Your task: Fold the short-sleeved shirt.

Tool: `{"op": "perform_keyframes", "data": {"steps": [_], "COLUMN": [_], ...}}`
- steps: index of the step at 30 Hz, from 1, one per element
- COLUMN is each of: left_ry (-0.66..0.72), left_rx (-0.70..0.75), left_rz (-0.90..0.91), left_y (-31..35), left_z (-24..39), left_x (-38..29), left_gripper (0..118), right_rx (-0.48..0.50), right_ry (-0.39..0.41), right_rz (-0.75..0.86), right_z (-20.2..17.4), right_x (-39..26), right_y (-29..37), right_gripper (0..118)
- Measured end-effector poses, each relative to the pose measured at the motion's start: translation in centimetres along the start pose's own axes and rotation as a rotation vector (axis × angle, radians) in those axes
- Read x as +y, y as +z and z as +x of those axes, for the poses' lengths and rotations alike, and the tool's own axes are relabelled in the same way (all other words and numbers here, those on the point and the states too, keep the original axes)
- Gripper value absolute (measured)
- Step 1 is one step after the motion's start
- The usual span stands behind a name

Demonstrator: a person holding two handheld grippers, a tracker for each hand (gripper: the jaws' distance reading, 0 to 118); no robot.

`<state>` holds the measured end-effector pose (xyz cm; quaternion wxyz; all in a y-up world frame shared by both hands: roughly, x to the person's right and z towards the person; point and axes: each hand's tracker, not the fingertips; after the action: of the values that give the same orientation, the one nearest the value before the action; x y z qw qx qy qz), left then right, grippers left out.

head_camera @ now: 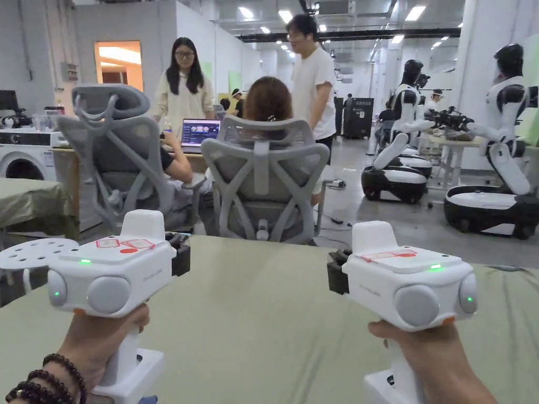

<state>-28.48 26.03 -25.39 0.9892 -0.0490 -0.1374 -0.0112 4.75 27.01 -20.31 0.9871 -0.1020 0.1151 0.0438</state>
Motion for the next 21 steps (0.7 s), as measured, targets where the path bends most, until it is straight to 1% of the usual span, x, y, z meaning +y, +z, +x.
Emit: {"op": "perform_keyframes", "data": {"steps": [1, 4, 7, 9, 11, 13, 16, 19, 21], "left_ry": [-0.004, 0.022, 0.049, 0.055, 0.078, 0.095, 0.079, 0.070, 0.071], "left_rx": [0.007, -0.019, -0.044, -0.082, -0.105, -0.105, -0.097, -0.091, -0.075], "left_rz": [-0.003, 0.044, 0.078, 0.090, 0.100, 0.100, 0.114, 0.108, 0.090], "left_y": [-0.8, -2.0, -3.8, -5.1, -6.6, -7.6, -8.8, -9.2, -8.9], "left_z": [2.0, 8.9, 14.7, 17.7, 20.3, 22.3, 24.7, 26.2, 27.1], "left_x": [0.9, 3.4, 4.9, 5.1, 4.9, 4.3, 3.0, 1.5, 0.8], "left_gripper": [0, 0, 0, 0, 0, 0, 0, 0, 0], "right_rx": [-0.039, -0.161, -0.286, -0.341, -0.378, -0.417, -0.447, -0.466, -0.485], "right_ry": [0.005, -0.016, -0.001, 0.006, -0.008, -0.012, -0.036, -0.021, -0.042], "right_rz": [0.019, 0.064, 0.127, 0.147, 0.165, 0.163, 0.151, 0.151, 0.136], "right_z": [2.2, 8.5, 14.0, 17.1, 19.8, 21.9, 24.5, 25.3, 25.3], "right_x": [0.9, 2.9, 3.4, 3.0, 2.0, 0.6, -1.8, -4.3, -5.6], "right_y": [1.4, 5.2, 8.6, 9.9, 10.8, 10.7, 10.3, 10.3, 10.6], "right_gripper": [0, 0, 0, 0, 0, 0, 0, 0, 0]}}
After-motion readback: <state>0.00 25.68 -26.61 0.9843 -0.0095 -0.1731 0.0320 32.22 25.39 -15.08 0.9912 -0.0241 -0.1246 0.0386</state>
